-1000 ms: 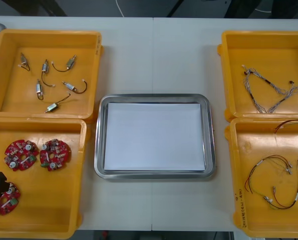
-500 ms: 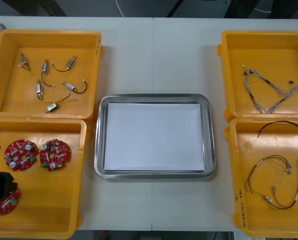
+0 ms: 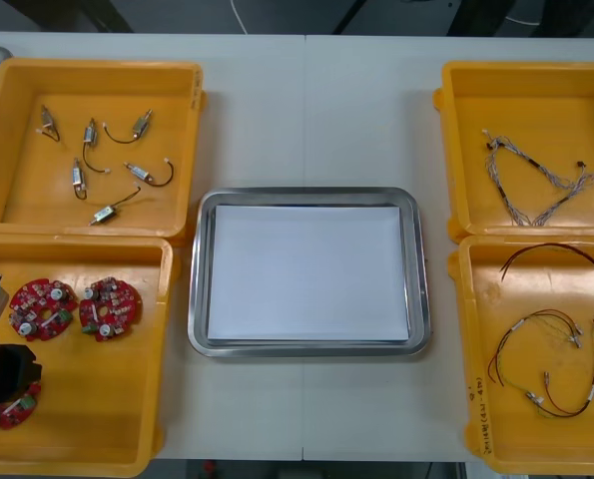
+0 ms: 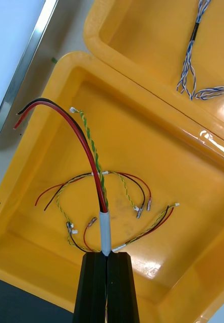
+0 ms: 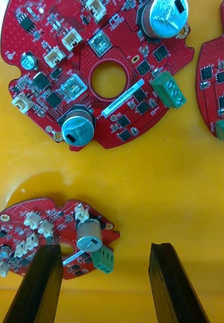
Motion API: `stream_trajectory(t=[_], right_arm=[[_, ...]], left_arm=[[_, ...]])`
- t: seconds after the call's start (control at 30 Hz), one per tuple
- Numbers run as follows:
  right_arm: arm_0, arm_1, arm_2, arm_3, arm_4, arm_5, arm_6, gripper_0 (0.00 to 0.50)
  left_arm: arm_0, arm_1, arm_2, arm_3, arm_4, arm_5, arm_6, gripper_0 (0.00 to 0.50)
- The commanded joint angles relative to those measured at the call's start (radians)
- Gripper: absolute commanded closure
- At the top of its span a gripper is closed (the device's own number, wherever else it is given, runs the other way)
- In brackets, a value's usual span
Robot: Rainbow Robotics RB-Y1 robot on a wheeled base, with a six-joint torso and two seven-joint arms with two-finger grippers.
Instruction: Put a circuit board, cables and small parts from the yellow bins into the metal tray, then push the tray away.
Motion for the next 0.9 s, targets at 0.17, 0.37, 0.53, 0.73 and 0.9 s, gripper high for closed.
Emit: stream_trajectory(t=[0.17, 0.37, 0.53, 0.73, 0.9], right_arm=[[-0.022, -0.04, 0.008, -0.034, -0.006, 0.004, 0.021, 0.5], [-0.02, -0.04, 0.008, -0.035, -0.002, 0.004, 0.023, 0.5], [-0.022, -0.04, 0.008, -0.035, 0.002, 0.004, 0.023, 0.5], [-0.022, -0.039, 0.008, -0.035, 0.005, 0.004, 0.021, 0.5], [-0.022, -0.04, 0.008, -0.034, 0.005, 0.004, 0.018, 0.5]], left_arm=[[-0.032, 0.032, -0.043, 0.025, -0.028, -0.033, -0.089, 0.0], [-0.032, 0.032, -0.074, 0.031, -0.059, -0.053, -0.083, 0.0], [-0.032, 0.032, -0.094, 0.057, -0.065, -0.082, -0.085, 0.0], [-0.031, 0.032, -0.104, 0.079, -0.071, -0.116, -0.088, 0.0], [-0.031, 0.032, -0.104, 0.079, -0.071, -0.119, -0.088, 0.0]])
